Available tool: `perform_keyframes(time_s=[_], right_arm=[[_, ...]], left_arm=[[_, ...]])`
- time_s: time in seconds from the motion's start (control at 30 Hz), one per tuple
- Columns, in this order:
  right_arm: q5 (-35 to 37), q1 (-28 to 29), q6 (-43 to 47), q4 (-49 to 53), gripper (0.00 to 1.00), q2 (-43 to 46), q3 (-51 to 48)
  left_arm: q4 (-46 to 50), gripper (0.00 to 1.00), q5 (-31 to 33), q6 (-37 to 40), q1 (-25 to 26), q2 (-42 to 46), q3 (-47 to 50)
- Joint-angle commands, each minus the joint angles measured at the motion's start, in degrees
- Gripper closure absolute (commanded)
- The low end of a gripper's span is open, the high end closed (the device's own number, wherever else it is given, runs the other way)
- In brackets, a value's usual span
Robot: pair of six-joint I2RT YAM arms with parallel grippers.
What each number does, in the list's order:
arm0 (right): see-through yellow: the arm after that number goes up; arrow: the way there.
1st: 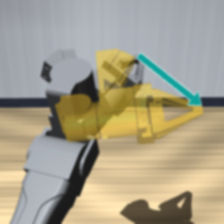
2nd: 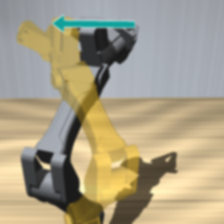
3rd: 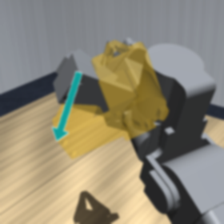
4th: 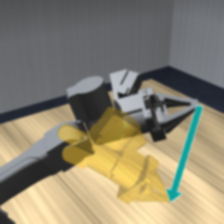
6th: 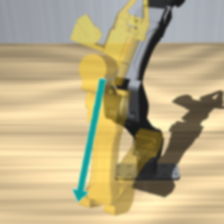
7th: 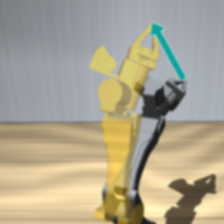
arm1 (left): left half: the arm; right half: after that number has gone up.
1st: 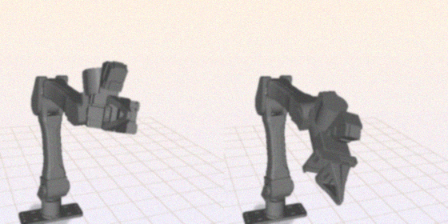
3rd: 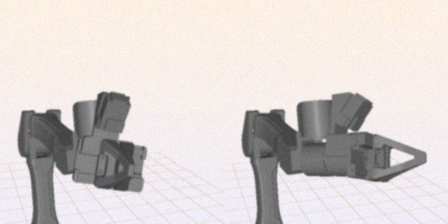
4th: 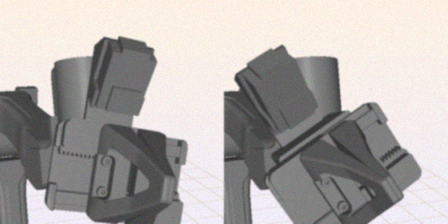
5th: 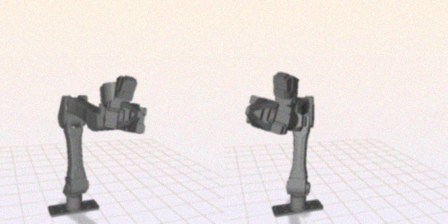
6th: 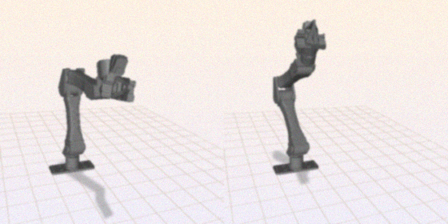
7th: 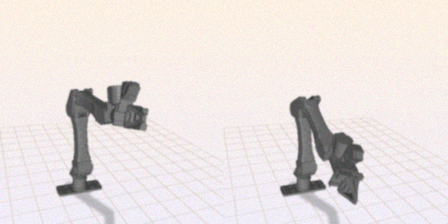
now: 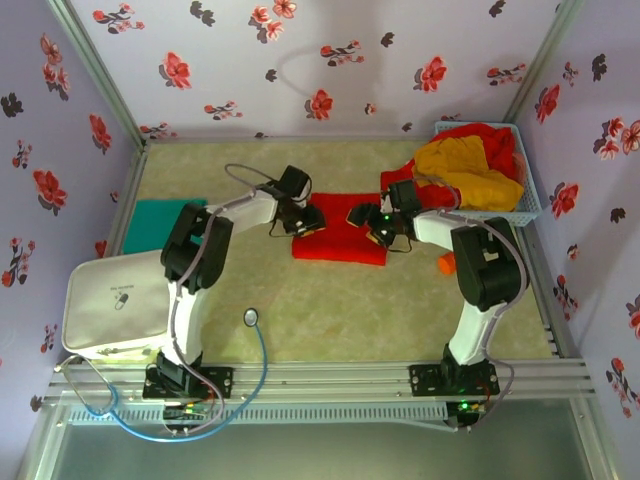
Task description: Fold and stack the t-shirts
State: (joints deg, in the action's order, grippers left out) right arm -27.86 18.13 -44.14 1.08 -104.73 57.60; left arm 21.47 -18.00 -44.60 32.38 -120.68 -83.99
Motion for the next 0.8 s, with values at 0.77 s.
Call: perform_keyframes(time_s=[0.77], right_arm=[[0.0, -0.2, 13.5, 16.7, 0.22, 5.8, -0.1]], left_arm=[[19.9, 0.29, 8.8, 18.0, -0.7, 13.1, 4.9]])
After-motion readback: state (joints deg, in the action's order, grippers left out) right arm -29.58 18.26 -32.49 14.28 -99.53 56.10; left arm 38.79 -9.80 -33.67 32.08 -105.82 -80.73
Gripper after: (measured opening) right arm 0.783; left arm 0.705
